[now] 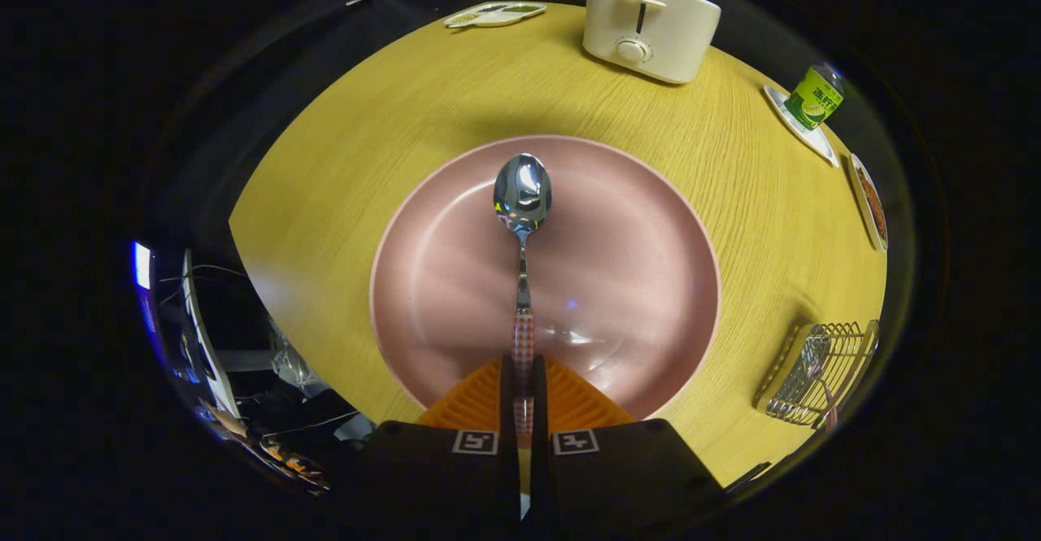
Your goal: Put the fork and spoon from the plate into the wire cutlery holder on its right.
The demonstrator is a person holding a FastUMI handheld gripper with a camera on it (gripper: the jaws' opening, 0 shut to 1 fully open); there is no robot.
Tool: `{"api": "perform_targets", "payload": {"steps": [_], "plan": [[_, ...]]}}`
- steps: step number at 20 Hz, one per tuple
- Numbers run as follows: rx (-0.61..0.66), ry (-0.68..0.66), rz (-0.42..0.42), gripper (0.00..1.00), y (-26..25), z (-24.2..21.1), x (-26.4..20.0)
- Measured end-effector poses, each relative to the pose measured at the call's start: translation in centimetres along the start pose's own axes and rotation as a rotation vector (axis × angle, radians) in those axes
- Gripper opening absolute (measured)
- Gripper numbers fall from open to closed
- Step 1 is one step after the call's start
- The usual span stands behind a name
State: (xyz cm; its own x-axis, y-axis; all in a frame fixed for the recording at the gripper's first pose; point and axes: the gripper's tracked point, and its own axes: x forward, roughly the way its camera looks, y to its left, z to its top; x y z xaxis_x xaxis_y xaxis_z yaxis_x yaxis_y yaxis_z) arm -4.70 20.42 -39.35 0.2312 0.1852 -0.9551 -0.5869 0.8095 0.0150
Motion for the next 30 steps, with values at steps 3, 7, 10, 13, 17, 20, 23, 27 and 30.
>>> {"api": "perform_targets", "payload": {"steps": [3,7,10,13,17,20,23,27,30], "plan": [[0.001,-0.022,0.028,0.10,-0.4,0.4,-1.8],[-0.010,-0.036,0.074,0.10,-1.1,-0.2,-5.6],[-0.042,-0.023,0.092,0.10,-2.8,-1.9,-9.2],[-0.064,0.011,0.093,0.10,-5.8,-3.5,-12.8],[-0.071,0.054,0.067,0.10,-10.8,-4.7,-17.0],[-0.064,0.090,0.063,0.10,-13.5,-5.4,-19.3],[-0.086,0.159,0.065,0.10,-16.0,-6.6,-20.9],[-0.126,0.257,0.038,0.10,-19.8,-7.5,-22.1],[-0.156,0.335,0.032,0.10,-22.1,-7.4,-22.3]]}}
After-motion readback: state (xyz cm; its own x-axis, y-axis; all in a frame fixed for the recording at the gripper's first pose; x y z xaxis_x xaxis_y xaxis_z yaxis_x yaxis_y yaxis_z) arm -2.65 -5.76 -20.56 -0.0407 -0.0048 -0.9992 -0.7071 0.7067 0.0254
